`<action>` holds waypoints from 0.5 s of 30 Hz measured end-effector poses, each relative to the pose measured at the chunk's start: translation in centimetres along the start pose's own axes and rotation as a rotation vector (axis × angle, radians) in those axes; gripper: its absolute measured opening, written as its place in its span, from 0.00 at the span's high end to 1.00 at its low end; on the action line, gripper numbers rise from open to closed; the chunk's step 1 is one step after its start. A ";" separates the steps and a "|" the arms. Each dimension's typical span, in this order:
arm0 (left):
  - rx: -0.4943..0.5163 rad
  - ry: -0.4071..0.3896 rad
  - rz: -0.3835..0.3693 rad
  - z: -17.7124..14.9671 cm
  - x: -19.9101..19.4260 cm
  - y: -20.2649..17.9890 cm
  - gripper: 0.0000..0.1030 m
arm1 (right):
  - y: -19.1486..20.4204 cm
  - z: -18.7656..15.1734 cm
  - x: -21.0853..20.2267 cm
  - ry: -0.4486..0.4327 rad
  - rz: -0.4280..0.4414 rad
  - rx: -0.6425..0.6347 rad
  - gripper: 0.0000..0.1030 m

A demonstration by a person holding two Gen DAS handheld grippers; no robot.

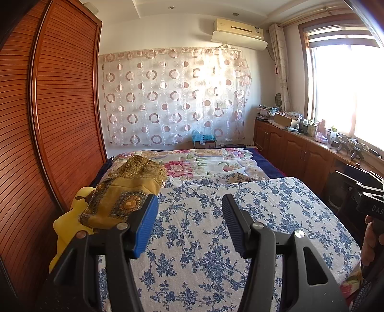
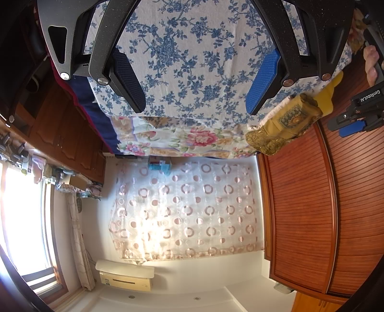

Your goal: Fold small clothes

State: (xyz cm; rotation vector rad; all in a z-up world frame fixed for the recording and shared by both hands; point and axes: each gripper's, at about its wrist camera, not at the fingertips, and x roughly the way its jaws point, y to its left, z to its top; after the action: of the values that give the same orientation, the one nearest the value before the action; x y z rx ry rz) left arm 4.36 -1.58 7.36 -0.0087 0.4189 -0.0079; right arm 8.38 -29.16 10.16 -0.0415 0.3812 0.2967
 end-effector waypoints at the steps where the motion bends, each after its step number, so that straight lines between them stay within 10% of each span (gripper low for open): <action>1: 0.001 0.000 0.000 -0.1 0.0 -0.1 0.47 | 0.0 0.0 0.0 0.000 0.000 0.000 0.15; 15: 0.001 -0.001 0.000 -0.2 0.0 -0.1 0.47 | -0.1 0.0 0.0 0.001 0.000 0.001 0.15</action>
State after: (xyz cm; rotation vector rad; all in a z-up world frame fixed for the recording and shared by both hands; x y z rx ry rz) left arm 4.32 -1.66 7.20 -0.0074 0.4176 -0.0080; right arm 8.37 -29.23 10.23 -0.0405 0.3821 0.2970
